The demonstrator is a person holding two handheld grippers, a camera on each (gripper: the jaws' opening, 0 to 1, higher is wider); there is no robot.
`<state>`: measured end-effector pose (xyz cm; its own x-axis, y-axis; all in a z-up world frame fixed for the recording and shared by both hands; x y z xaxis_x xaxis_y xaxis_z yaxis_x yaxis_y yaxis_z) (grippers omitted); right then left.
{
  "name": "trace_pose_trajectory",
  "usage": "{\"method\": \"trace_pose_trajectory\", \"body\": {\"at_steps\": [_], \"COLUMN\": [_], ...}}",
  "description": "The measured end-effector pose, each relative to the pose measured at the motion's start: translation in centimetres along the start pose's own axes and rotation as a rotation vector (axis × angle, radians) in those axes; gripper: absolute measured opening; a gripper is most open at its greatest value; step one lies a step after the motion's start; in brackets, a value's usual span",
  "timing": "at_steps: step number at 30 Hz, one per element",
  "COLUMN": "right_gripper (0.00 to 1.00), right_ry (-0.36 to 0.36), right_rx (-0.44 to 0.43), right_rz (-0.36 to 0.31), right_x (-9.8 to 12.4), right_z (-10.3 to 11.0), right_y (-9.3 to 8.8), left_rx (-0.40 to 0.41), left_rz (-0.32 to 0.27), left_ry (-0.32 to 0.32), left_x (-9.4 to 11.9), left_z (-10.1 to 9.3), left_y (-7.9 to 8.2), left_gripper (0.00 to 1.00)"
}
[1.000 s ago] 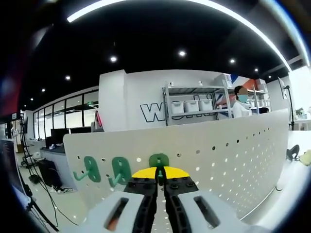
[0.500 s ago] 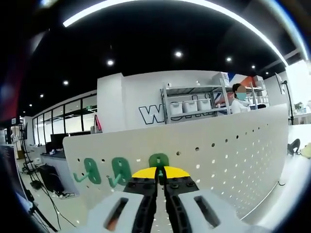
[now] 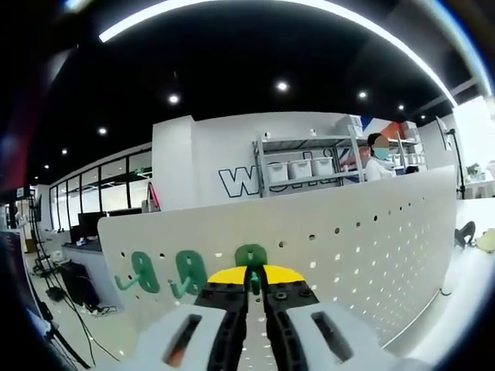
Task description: Insert the hook assembly into the mounting plate slot until the hook locks in place.
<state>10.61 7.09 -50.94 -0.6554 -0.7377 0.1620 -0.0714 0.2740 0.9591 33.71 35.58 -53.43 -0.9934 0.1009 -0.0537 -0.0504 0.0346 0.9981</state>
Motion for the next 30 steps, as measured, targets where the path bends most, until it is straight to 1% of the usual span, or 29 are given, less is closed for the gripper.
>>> {"method": "trace_pose_trajectory", "body": {"at_steps": [14,21,24,30], "right_gripper": [0.67,0.67,0.67,0.67], "right_ry": [0.002,0.006,0.006,0.011], "right_rx": [0.001,0.005,0.006,0.011], "right_rz": [0.000,0.000,0.000,-0.001], "right_x": [0.06,0.02,0.01,-0.06], "right_z": [-0.08,-0.06,-0.05,0.10], "right_y": [-0.12,-0.06,0.00,0.14], "left_rx": [0.012,0.025,0.030,0.036], "left_rz": [-0.004,-0.005,-0.005,-0.006], "left_ry": [-0.015,-0.009,-0.015,-0.026], "left_x": [0.07,0.25,0.32,0.70], "left_z": [-0.28,0.01,0.15,-0.17], "left_y": [-0.05,-0.01,-0.06,-0.01], "left_gripper": [0.17,0.24,0.25,0.28]}}
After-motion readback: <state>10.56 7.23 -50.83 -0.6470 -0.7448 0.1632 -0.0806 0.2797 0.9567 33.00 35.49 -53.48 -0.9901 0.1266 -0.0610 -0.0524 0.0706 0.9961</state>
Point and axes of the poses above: the point that each gripper's makers call its tool centre point, and the gripper's own axes: x roughly backward along the fingers, z roughly to its left, y roughly out of its top, the point moved 9 cm from there along x, roughly backward along the fingers, and after that the axes turned 8 degrees about x, right-handed, at the moved point
